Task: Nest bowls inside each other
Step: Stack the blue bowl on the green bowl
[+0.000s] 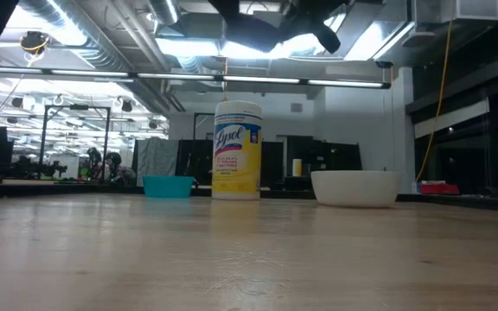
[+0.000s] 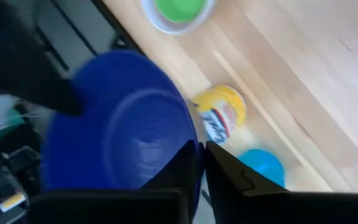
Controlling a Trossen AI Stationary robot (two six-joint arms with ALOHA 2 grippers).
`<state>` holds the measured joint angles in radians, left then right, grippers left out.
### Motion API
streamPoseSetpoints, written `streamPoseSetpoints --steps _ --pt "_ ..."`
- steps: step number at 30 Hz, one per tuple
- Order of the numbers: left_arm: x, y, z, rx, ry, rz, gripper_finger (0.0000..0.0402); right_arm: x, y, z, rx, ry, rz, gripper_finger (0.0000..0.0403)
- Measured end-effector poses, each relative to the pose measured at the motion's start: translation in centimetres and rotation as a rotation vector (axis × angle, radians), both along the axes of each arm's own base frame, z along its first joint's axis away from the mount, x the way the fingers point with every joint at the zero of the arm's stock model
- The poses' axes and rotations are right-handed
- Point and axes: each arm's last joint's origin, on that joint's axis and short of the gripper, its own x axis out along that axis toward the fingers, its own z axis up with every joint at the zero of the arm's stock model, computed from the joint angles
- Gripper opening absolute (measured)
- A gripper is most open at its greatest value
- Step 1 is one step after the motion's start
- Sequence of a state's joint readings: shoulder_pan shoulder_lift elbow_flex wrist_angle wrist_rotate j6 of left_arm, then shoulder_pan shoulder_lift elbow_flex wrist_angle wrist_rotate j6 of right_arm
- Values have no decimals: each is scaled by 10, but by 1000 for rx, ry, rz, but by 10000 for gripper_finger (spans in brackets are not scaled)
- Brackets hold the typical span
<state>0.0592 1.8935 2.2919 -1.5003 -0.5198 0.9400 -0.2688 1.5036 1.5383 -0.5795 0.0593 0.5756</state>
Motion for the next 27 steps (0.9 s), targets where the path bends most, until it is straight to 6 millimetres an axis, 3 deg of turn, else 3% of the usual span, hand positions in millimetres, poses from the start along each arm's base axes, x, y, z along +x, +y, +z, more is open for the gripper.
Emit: streamPoseSetpoints --steps 8,14,18,22,27 --pt "2 5 35 139 -230 -19 87 -7 -2 -4 55 60 19 3" --pt "-5 14 69 282 -465 69 133 -3 6 -10 111 78 152 2" --pt "-5 21 82 365 -560 161 151 -4 6 -18 104 152 115 1" --pt "-29 30 97 364 -658 306 156 -16 10 -27 93 324 98 1" --pt "-63 31 105 180 -793 452 157 -39 1 -42 40 602 -2 1"
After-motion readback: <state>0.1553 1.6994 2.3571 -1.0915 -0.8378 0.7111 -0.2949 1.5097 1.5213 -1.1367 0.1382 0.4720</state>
